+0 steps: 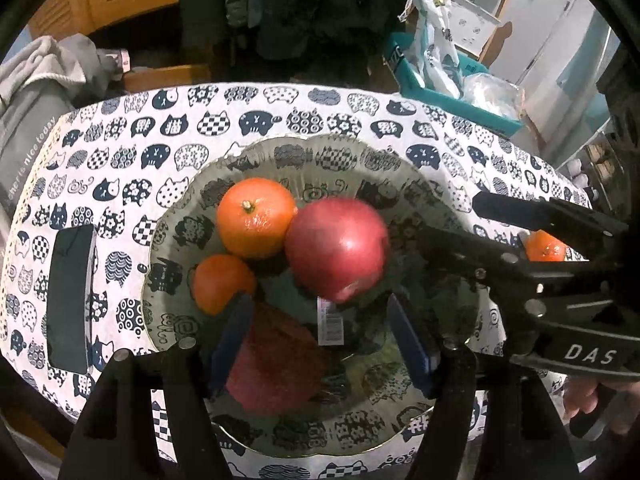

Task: Organize fruits
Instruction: 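Open both grippers to drop the apple and orange into the bowl, then move both grippers back toward the remaining oranges and pears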

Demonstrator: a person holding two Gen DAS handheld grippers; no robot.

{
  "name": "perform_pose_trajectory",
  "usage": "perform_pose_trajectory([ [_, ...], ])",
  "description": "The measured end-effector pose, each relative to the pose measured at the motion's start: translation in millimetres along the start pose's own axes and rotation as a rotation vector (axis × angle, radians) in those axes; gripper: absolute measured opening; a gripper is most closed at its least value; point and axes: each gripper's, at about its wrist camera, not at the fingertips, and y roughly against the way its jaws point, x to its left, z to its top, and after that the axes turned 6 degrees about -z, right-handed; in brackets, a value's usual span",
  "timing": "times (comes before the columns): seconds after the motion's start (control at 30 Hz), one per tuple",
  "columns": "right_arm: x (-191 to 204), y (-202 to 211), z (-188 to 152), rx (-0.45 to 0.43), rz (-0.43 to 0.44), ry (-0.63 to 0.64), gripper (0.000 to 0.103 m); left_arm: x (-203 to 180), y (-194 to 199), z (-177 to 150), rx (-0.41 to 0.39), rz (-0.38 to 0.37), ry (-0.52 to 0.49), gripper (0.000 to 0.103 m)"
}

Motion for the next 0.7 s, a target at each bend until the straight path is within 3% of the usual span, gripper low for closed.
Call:
perform_pose_trajectory([
  [0.7,-26.3,118.9,1.0,-0.235,-0.118,-0.032,0.077,-64.0,56.8,12.9,-0.123,-0.091,-0.08,0.075],
])
